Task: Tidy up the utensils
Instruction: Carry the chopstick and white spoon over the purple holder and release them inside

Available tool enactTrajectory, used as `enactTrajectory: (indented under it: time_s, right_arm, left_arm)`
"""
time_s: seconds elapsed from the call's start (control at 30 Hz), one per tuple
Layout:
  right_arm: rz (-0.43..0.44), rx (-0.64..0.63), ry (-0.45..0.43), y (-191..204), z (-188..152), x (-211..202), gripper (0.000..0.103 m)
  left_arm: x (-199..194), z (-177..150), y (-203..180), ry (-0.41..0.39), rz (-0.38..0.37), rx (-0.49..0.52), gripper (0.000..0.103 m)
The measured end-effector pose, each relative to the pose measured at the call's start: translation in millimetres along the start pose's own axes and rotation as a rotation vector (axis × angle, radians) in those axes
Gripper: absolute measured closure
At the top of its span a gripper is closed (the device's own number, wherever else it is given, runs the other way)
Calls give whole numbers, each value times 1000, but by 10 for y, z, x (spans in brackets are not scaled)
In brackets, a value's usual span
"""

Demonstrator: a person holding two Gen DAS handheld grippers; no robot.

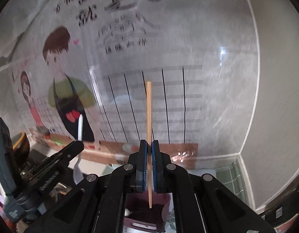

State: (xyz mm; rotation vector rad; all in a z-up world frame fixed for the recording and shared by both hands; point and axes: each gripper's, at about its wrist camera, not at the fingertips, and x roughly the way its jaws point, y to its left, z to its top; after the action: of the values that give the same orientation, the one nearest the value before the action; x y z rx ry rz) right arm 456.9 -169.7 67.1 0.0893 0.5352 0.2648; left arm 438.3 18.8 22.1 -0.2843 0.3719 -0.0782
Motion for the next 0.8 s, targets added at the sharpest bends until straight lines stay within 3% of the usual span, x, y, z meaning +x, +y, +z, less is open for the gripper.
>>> enactTrajectory:
  time_s: [0.17,0.3,0.43,0.7,0.73,0.8]
  right_arm:
    - [-6,-6,58,-82,-183,189,98]
    - [-7,3,97,-139,-292,294,98]
    - [8,3,138,-142,-415,351,98]
    - [37,-17,228,-47,-600,430,96]
    - [30,-30,238,-23,-627,422,94]
    - [24,-37,252,-14,-659,382,81]
  left_arm:
    - [52,-359,1,-37,66,46,94]
    - [164,-569,1,5,79,87,94]
    - [218,-686,93,57,89,58,94]
    - [125,-769,214,168,20,-12,93]
    - [104,-755,227,180,12,-23,93]
    - [17,-702,276,205,-2,-60,93]
